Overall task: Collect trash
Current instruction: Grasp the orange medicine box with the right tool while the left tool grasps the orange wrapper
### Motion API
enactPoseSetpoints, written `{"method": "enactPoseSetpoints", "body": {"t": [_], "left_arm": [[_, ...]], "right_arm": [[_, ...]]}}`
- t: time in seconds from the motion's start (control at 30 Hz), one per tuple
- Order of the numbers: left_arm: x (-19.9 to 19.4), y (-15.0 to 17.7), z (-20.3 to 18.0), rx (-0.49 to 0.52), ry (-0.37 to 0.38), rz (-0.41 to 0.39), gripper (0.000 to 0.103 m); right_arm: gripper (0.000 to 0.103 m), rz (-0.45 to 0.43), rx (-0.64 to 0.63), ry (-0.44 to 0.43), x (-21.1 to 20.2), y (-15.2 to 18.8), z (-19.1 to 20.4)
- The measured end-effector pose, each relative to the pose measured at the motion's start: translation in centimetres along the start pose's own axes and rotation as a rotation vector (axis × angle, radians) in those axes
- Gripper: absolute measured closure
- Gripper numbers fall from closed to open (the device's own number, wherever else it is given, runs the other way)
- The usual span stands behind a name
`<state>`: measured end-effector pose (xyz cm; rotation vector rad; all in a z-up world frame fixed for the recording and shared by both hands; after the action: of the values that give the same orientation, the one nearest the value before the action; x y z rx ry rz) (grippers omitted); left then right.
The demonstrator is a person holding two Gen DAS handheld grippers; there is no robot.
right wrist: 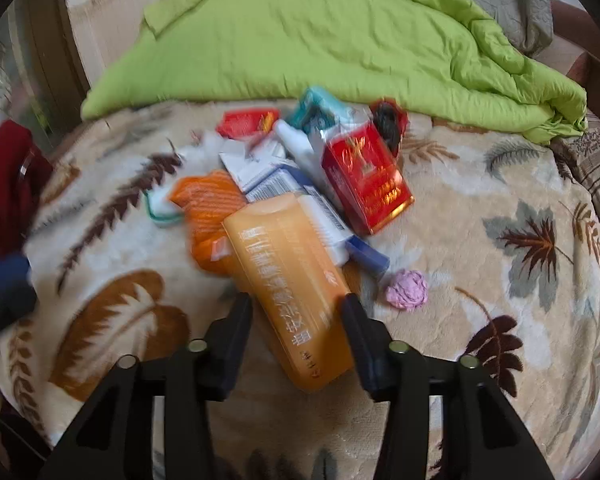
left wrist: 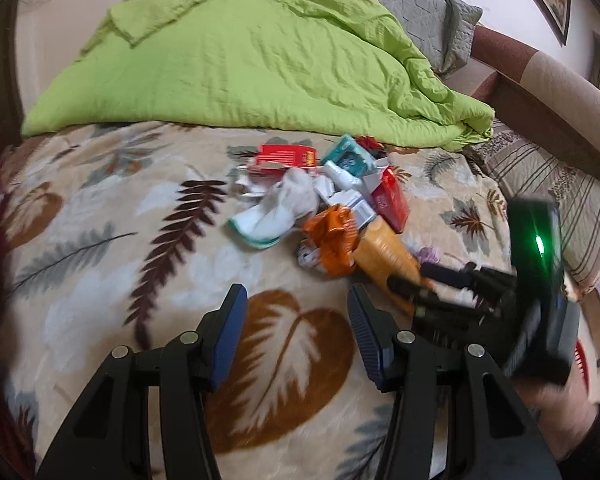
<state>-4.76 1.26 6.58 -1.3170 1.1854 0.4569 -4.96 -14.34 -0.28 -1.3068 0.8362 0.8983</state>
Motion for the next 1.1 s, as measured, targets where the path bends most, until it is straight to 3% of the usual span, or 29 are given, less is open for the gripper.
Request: {"method": "enactPoseSetpoints", "body": {"t": [0.13, 0.23, 0.3, 0.33, 0.37, 0.43, 0.5, 0.57, 0.63, 0.8, 0.93, 0.97, 1.03, 1.1], "left_arm": [[1.6, -2.0, -0.8, 0.003, 0.024, 0.022, 0.052], [2.8, -3.3, -1.5, 0.03, 0.033, 0.041, 0.052], [3.3, -4.0, -1.8, 0.036, 0.036, 0.046, 0.052], [3.4, -4.3, -2.0, 0.044, 0.041, 0.048, 0.052], [3.5, -4.5, -2.0, 0.048, 0.039, 0.047, 0.051], [3.9, -5.1, -2.1, 0.055, 0.041, 0.057, 0.049], [4.6, -5.5, -2.1, 0.055, 0.039, 0.073, 0.049], [5.0, -5.5, -2.1, 0.055, 0.04, 0.082, 0.049], [5.3, -5.6, -2.1, 0.051, 0.043, 0.084, 0.049], [6.2, -6.1, -2.7, 0.04, 0.07, 0.088, 0.049], [8.9, -6.8, -4.0, 0.065, 0.021, 0.117, 0.05], [9.9, -7.0, -4.0, 0.059, 0.003, 0.124, 0.052], [11.3, -7.1, -3.8, 0.061, -0.046, 0.123, 0.069], [11.2, -7.1, -3.9, 0.074, -0.053, 0.098, 0.07]], "right_arm": [[0.075, -0.033, -0.037, 0.027, -0.8, 0.6, 0.5], [0.076, -0.045, -0.01, 0.008, -1.2, 0.7, -0.1], [0.054, -0.08, -0.011, 0.044, -1.7, 0.1, -0.7], [0.026, -0.093, -0.012, 0.048, -1.7, -0.3, -0.9], [0.013, -0.101, -0.012, 0.036, -1.7, -0.3, -0.9], [0.015, -0.099, -0.022, 0.002, -1.3, -0.6, -0.6], [0.025, -0.042, -0.049, 0.019, 0.2, -0.6, 0.1], [0.043, 0.044, -0.06, 0.046, 2.0, -0.3, 0.2], [0.047, 0.082, -0.035, 0.024, 2.6, 0.0, -0.3], [0.05, 0.03, 0.062, -0.052, 0.1, 0.5, -1.8], [0.05, -0.062, 0.196, -0.042, -3.2, 1.6, -3.9], [0.05, -0.076, 0.216, -0.043, -3.9, 2.0, -4.3], [0.05, -0.115, 0.269, -0.083, -5.7, 2.8, -5.7], [0.05, -0.139, 0.297, -0.115, -7.4, 4.2, -6.9]]}}
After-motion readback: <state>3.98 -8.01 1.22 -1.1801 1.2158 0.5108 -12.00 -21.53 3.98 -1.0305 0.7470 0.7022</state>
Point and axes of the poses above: each gripper's, at about its wrist camera, not at the fingertips, and x roughly the way its jaws point, z to its left, y to its underside, the point moved 5 cm from there along x, roughly the way its jaws point, and after that the axes turned 12 degrees about z, right-handed, at the moved point
